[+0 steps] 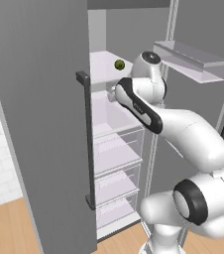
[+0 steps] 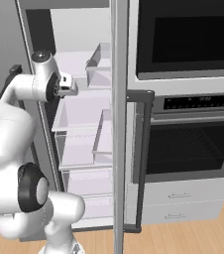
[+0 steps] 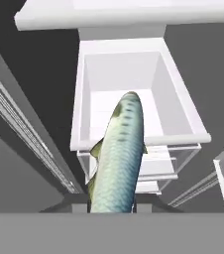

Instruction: Place one lime and one fish in each tupperware on the nearby counter, to pack two identical lunches.

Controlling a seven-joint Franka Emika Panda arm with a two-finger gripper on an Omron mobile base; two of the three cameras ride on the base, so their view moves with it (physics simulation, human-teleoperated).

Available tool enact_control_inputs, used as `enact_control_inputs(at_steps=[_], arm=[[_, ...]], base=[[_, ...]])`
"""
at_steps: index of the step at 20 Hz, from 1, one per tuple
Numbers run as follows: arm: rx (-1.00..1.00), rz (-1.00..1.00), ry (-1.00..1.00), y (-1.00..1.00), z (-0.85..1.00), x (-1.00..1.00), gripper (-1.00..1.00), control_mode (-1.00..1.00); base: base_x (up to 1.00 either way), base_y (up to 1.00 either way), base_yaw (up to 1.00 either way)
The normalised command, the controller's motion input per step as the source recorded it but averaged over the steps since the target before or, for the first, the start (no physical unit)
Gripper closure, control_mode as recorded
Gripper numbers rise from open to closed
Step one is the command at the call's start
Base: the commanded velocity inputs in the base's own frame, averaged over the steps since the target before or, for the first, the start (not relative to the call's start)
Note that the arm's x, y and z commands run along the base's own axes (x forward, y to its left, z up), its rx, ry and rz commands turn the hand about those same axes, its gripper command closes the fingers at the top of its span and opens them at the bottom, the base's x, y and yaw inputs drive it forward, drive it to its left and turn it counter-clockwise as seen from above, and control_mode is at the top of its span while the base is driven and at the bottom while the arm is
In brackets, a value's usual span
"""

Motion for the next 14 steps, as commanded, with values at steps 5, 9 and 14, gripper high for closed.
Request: enact_control_inputs(at_steps=[5, 9, 14], arm=[[0.0, 0.0, 0.32, -0.29, -0.56, -1.0, 1.0, -1.0], [0.0, 0.0, 0.33, -0.17, -0.79, -0.9, 1.0, -1.0], [-0.09, 0.0, 0.48, -0.08, -0.55, -0.52, 1.0, -1.0]], base=[[0.0, 0.0, 0.0], [0.0, 0.0, 0.0], [0.0, 0.0, 0.0]])
